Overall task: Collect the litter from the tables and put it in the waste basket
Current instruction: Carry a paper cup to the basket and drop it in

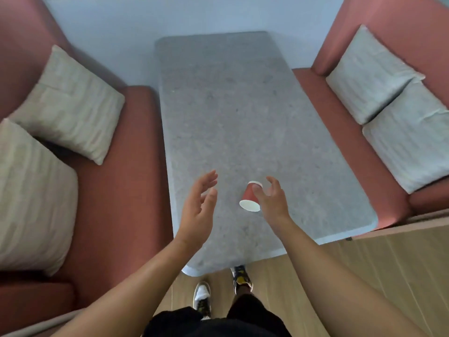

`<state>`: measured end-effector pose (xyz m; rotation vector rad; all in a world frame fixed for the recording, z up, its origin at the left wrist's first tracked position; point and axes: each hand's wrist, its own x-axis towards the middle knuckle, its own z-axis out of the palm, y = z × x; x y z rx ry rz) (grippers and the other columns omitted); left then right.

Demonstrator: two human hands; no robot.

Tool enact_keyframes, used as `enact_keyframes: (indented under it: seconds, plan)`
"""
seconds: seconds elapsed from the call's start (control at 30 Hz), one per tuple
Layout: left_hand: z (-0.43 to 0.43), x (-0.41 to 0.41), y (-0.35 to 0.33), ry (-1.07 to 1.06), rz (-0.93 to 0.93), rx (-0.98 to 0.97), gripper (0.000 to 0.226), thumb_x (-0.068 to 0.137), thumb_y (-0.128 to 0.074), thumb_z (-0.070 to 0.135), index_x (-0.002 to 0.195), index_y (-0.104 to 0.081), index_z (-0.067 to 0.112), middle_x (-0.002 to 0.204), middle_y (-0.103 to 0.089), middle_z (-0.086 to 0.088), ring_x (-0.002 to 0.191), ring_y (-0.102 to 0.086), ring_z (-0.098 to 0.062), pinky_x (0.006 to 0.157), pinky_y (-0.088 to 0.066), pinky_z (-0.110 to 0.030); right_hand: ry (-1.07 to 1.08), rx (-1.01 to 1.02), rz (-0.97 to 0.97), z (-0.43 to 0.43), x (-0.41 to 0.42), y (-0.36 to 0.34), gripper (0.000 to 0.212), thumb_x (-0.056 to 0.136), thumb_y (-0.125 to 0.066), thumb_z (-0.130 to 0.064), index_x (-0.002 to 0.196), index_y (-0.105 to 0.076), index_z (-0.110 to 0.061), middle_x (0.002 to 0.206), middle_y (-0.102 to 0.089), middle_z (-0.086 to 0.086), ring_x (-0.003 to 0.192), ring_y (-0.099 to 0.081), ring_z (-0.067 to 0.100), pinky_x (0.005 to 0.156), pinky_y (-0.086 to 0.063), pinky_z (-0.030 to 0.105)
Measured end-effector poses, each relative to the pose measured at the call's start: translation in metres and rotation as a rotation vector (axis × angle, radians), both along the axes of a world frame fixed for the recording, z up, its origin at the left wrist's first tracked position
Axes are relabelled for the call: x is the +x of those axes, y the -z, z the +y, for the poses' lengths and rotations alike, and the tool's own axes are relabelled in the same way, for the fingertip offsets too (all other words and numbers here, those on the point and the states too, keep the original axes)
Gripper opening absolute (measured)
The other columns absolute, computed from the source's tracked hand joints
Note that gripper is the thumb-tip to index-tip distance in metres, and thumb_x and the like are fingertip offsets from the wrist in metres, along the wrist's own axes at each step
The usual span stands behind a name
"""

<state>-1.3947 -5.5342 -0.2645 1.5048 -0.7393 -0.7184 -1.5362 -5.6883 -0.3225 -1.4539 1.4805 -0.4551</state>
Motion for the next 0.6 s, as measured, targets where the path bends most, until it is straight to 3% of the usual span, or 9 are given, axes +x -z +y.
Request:
enact_keyframes:
  seconds: [0.1,0.23,0.37,0.6]
  plan:
    - [-0.015,-0.004,0.010,-0.060,-0.007,0.068,0.044,0.096,-0.047,0.052,0.137,-0.055,0.041,0.143,-0.062,0.010,0.135,-0.058,-0.007,0.111,-0.048,-0.031,-0.112,0.061,0.134,-0.019,0.009,0.022,0.065,0.098,-0.064,-0.043,0.157,-0.038,-0.032,0.144,-0.042,0.016,0.107,-0.054,0.026,0.087,-0.049,0.032]
    - [-0.034,-0.009,0.023,-0.110,-0.002,0.168,0.044,0.095,-0.046,0.057,0.137,-0.052,0.045,0.145,-0.060,0.010,0.136,-0.056,-0.005,0.109,-0.046,-0.026,-0.230,0.155,0.278,-0.042,0.015,0.045,0.078,0.096,-0.064,-0.048,0.162,-0.025,-0.035,0.147,-0.037,0.020,0.124,-0.056,0.039,0.098,-0.049,0.038]
    - [-0.053,-0.011,0.034,-0.174,-0.010,0.222,0.045,0.096,-0.047,0.057,0.139,-0.051,0.045,0.146,-0.060,0.010,0.136,-0.057,-0.005,0.107,-0.046,-0.023,-0.307,0.263,0.373,-0.059,0.024,0.063,0.091,0.094,-0.066,-0.049,0.165,-0.012,-0.033,0.147,-0.035,0.026,0.129,-0.054,0.043,0.106,-0.047,0.041]
    - [-0.071,-0.018,0.043,-0.287,0.005,0.257,0.044,0.097,-0.047,0.055,0.139,-0.051,0.043,0.145,-0.060,0.006,0.136,-0.056,-0.003,0.106,-0.044,-0.015,-0.433,0.305,0.418,-0.072,0.037,0.082,0.085,0.092,-0.072,-0.035,0.158,-0.020,-0.021,0.141,-0.051,0.026,0.122,-0.060,0.038,0.091,-0.051,0.035]
